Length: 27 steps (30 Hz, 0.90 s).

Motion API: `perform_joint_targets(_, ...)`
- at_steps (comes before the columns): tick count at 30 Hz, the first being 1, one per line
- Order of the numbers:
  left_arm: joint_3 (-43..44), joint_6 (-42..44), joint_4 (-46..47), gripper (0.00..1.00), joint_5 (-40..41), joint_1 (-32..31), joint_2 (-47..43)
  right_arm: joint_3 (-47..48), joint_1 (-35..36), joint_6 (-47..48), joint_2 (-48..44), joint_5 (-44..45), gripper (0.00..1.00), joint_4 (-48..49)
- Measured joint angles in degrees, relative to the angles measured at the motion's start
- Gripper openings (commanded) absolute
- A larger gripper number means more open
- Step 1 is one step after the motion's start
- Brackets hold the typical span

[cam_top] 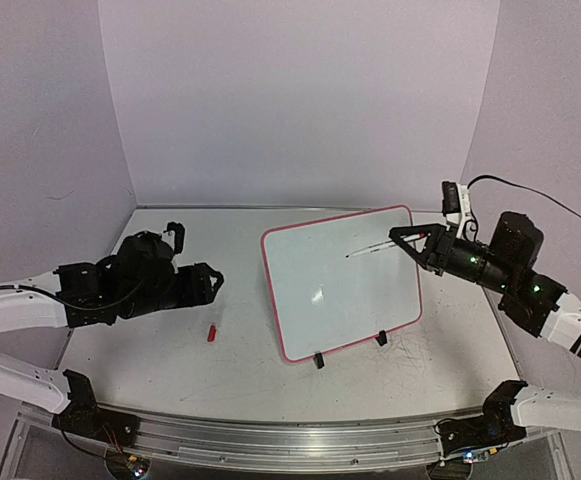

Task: Write a sentence on the whiteboard
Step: Pass from the right arm to the left

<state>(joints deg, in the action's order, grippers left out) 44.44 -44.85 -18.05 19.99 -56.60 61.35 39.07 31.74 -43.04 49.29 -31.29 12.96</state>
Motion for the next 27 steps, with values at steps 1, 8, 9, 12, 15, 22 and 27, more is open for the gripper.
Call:
perform_joint_targets(1,0.91,1.53,1.53,0.76,-2.18,-0.02,-1.18,0.03,1.08,0.03,0.89,0.15,0.0,0.38)
perform_joint_targets(8,8.22,10.49,17.79,0.77,-27.23,-0.5,3.69,2.84,11.66,-0.47,12.07,2.33,0.0,4.48)
perform_joint_targets(9,9.18,11.57,19.27,0.78,-29.84,-0.69,5.55,3.43,12.87,-0.63,13.82,2.3,0.0,5.14)
perform_joint_targets(12,9.99,14.86,21.71,0.76,-36.16,-1.19,9.62,5.03,15.68,-1.17,18.09,1.83,0.0,6.91)
perform_joint_targets(15,9.99,16.97,22.2,0.7,-41.77,-1.24,11.58,6.84,17.69,-1.56,21.08,0.78,0.0,8.12)
perform_joint_targets(22,9.67,19.47,23.64,0.5,-52.06,-1.25,14.49,8.71,19.74,-2.08,23.75,-2.04,0.0,10.75)
perform_joint_targets(27,8.35,20.68,24.42,0.34,-53.02,-1.33,13.28,9.69,19.74,-2.27,24.76,-3.74,0.0,11.4)
